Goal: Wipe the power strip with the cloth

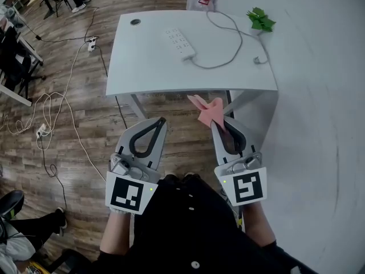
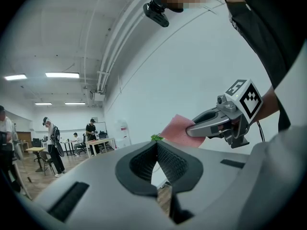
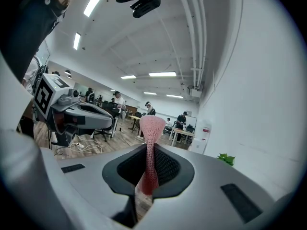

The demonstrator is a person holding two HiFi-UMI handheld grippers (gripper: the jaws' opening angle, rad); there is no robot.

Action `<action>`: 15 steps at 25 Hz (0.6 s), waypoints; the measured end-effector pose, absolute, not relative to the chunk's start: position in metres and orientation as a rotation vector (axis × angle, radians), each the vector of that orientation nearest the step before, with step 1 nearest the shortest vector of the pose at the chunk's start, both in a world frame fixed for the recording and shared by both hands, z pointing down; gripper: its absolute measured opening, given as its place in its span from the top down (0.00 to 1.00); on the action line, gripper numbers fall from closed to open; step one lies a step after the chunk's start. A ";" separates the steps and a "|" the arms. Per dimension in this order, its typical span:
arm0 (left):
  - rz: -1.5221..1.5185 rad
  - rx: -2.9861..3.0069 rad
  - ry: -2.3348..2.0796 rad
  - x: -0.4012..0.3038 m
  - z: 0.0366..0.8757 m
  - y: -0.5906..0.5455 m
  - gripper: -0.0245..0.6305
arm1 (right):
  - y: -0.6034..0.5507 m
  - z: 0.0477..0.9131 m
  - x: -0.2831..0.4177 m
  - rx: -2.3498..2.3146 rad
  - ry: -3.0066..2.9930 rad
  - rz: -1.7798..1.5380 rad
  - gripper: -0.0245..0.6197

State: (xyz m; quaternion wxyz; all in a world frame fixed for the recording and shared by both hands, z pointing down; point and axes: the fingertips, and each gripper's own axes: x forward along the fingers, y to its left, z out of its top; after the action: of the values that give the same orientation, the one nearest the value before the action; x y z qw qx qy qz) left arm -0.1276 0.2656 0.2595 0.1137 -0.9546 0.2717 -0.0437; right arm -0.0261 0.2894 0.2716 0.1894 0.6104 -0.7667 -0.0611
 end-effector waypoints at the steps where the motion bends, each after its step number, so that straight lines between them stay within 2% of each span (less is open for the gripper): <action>1: -0.126 -2.795 0.790 -0.128 0.260 0.266 0.94 | 0.289 0.272 -0.026 1.719 -2.155 -0.175 0.88; 15: -0.109 -2.778 0.806 -0.135 0.263 0.263 0.94 | 0.285 0.278 -0.027 1.736 -2.152 -0.193 0.88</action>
State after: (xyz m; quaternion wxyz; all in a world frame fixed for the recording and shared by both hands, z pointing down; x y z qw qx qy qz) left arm -0.1346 0.2626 0.2632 0.1233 -0.9524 0.2764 -0.0375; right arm -0.0271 0.2847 0.2777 0.1839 0.6157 -0.7631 -0.0686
